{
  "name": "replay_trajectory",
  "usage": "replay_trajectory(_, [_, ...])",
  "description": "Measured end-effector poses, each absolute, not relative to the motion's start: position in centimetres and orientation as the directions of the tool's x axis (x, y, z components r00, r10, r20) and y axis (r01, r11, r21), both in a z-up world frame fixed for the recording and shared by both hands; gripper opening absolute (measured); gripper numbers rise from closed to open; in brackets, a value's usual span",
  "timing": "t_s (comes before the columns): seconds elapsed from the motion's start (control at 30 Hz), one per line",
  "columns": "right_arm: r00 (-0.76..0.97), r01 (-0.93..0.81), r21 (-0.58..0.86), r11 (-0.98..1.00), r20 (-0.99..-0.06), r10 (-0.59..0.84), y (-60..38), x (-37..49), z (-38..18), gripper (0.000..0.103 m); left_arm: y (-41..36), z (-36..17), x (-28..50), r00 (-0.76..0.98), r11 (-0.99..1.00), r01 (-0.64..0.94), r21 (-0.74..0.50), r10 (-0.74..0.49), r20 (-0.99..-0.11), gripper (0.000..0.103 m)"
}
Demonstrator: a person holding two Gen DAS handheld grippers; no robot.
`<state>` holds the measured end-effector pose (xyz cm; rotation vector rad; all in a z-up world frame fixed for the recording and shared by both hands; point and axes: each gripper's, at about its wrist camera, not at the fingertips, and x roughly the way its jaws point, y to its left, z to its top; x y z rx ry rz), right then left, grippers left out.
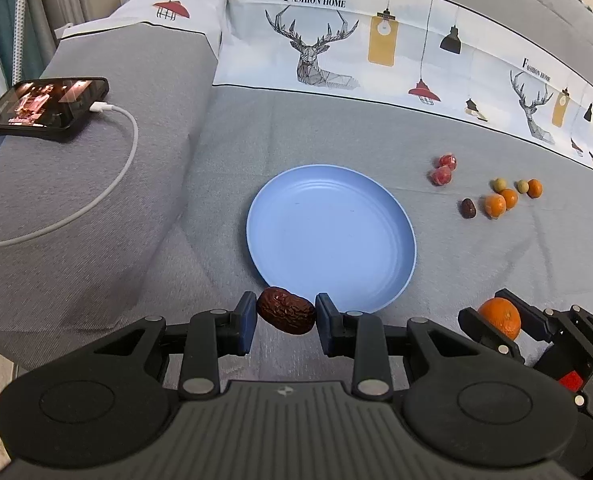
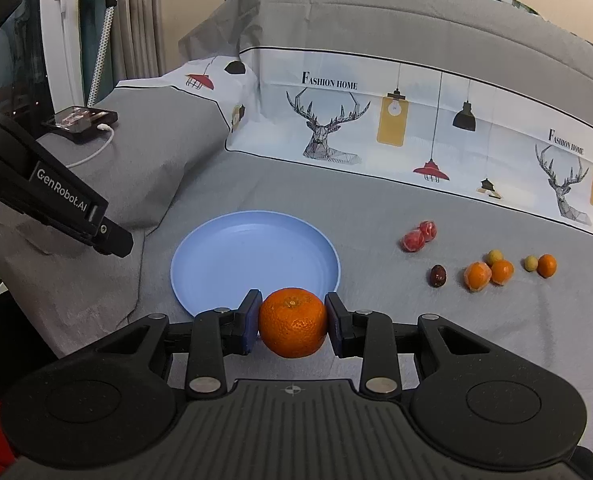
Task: Organize fruits
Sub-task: 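Carry the jujube and tangerine over the blue plate and release both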
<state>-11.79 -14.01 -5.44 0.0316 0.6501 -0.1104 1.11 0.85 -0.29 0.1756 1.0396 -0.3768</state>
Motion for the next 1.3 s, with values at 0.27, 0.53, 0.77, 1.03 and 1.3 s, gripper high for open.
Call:
replay_trajectory(0.27, [0.782,0.110,0.001,0.994,-0.618,-0.086,-14.1,-10.9,-5.9,0.036,0.0,-0.7,2.6,0.456,0.921,0.387,-0.029,-0.219,-0.862,0.035])
replay_trajectory(0.53, [0.782,0.099,0.010,0.995,-0.619,-0.071,-14.3,-8.7,-6.4,0.036,-1.8,-1.4,4.9,0.477,0.910,0.414,-0.005,-0.222,-0.851,0.035])
replay_trajectory(0.77, [0.775,0.094,0.023,0.995,-0.630,-0.058,-14.7,-5.7,-7.6,0.036,-3.7,-3.2,7.5,0.481,0.900,0.435,0.022,-0.212,-0.851,0.035])
replay_trajectory(1.03, [0.750,0.099,0.037,0.994,-0.660,-0.051,-15.5,-2.8,-10.0,0.036,-5.6,-6.3,10.0,0.467,0.888,0.455,0.059,-0.182,-0.865,0.035])
replay_trajectory(1.3, [0.733,0.079,0.031,0.996,-0.679,-0.037,-15.7,-0.7,-11.5,0.036,-6.5,-8.2,11.6,0.477,0.882,0.462,0.096,-0.156,-0.865,0.035])
